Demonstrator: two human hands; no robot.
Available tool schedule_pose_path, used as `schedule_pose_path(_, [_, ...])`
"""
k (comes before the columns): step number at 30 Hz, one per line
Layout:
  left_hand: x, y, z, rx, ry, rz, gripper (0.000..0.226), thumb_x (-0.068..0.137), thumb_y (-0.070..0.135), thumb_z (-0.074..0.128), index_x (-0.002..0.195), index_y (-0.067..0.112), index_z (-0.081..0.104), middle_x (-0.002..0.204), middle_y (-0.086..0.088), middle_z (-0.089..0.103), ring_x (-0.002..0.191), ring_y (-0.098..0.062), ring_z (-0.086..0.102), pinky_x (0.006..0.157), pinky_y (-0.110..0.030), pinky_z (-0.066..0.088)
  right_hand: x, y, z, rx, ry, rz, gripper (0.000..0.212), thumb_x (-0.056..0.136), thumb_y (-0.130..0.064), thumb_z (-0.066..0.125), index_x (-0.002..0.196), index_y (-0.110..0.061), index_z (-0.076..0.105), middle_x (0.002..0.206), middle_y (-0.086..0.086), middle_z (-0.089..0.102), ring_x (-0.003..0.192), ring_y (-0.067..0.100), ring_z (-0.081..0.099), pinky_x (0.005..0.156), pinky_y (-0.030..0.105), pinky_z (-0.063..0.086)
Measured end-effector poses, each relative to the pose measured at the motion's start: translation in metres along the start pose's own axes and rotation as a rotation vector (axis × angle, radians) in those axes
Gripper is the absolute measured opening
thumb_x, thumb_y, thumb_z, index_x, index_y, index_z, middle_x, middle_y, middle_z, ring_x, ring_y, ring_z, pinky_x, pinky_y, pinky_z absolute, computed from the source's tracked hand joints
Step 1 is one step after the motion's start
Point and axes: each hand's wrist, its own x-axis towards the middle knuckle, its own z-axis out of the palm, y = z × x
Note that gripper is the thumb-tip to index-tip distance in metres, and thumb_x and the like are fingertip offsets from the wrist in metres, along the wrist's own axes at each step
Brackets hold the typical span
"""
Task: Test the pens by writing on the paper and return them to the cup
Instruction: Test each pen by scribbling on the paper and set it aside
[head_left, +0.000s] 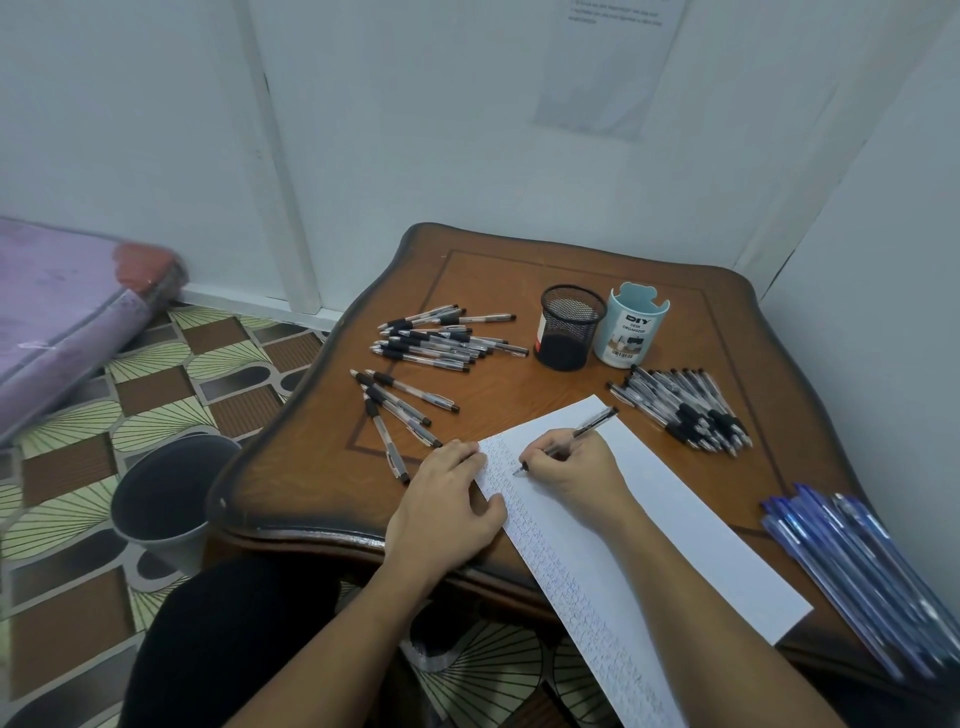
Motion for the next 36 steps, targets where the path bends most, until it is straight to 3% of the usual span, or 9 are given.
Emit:
schedule_pose_path(6, [-0.0001,-0.0003,0.0003,-0.002,0.005,-0.004,0.057,0.090,0.040,0.057,0.141,0.015,0.050,0.150,0.006,0.041,0.142,-0.008,0.025,0.114,-0.022,0.018,0.0004,-0.0003,-0.0018,-0.010,0.040,-0.016,0.018,0.085,-0.003,0.063,0.072,-0.009,0.074,0.075,0.018,0.067,0.063,0.008,0.053,0.054,0.017,0.042])
schedule_pose_path(14, [-0.0004,-0.0017,0.0002,-0.005,0.007,0.002,0.057,0.090,0.041,0.057,0.140,0.015,0.051,0.149,0.008,0.041,0.141,-0.007,0.026,0.113,-0.022,0.020,0.0006,0.0019,-0.0013,-0.026,0.020,-0.030,0.016,0.085,-0.003,0.064,0.074,-0.007,0.075,0.075,0.021,0.067,0.063,0.009,0.053,0.057,0.022,0.041])
schedule_pose_path(19, [-0.0003,-0.0018,0.0004,0.000,0.005,0.002,0.057,0.090,0.042,0.056,0.141,0.016,0.050,0.149,0.008,0.041,0.141,-0.007,0.025,0.113,-0.022,0.020,0.0021,0.0026,-0.0026,-0.039,0.012,-0.039,0.016,0.086,-0.009,0.065,0.076,-0.019,0.073,0.077,0.008,0.068,0.068,0.006,0.054,0.061,0.020,0.042])
schedule_pose_path(23, [-0.0005,-0.0009,0.0007,-0.004,0.010,0.002,0.056,0.090,0.040,0.057,0.140,0.015,0.051,0.149,0.006,0.041,0.141,-0.008,0.027,0.113,-0.022,0.019,0.0031,0.0048,-0.0032,-0.040,0.005,-0.022,0.015,0.083,-0.009,0.063,0.077,-0.019,0.073,0.073,0.015,0.065,0.065,0.010,0.052,0.060,0.026,0.041])
schedule_pose_path(27, [-0.0008,-0.0016,0.0016,-0.008,0.019,-0.001,0.056,0.089,0.040,0.058,0.139,0.014,0.052,0.148,0.007,0.042,0.141,-0.008,0.027,0.113,-0.022,0.020,0.0014,0.0052,0.0009,-0.070,0.031,-0.044,0.017,0.085,-0.013,0.065,0.071,-0.018,0.072,0.061,-0.004,0.061,0.059,0.005,0.050,0.056,0.023,0.041])
schedule_pose_path(33, [-0.0006,-0.0018,0.0024,-0.012,0.020,-0.003,0.056,0.089,0.039,0.059,0.138,0.014,0.053,0.147,0.005,0.044,0.141,-0.009,0.028,0.113,-0.024,0.022,0.0012,0.0055,0.0025,-0.066,0.042,-0.060,0.018,0.085,-0.012,0.065,0.069,-0.017,0.072,0.063,0.002,0.063,0.058,0.007,0.050,0.055,0.025,0.041])
schedule_pose_path(36, [-0.0006,-0.0019,0.0021,-0.009,0.026,0.005,0.056,0.089,0.040,0.059,0.138,0.014,0.053,0.147,0.006,0.044,0.140,-0.009,0.028,0.113,-0.022,0.020,-0.0004,0.0035,0.0034,-0.077,0.022,-0.077,0.018,0.085,-0.009,0.065,0.070,-0.015,0.073,0.064,-0.002,0.065,0.059,0.003,0.051,0.057,0.019,0.041])
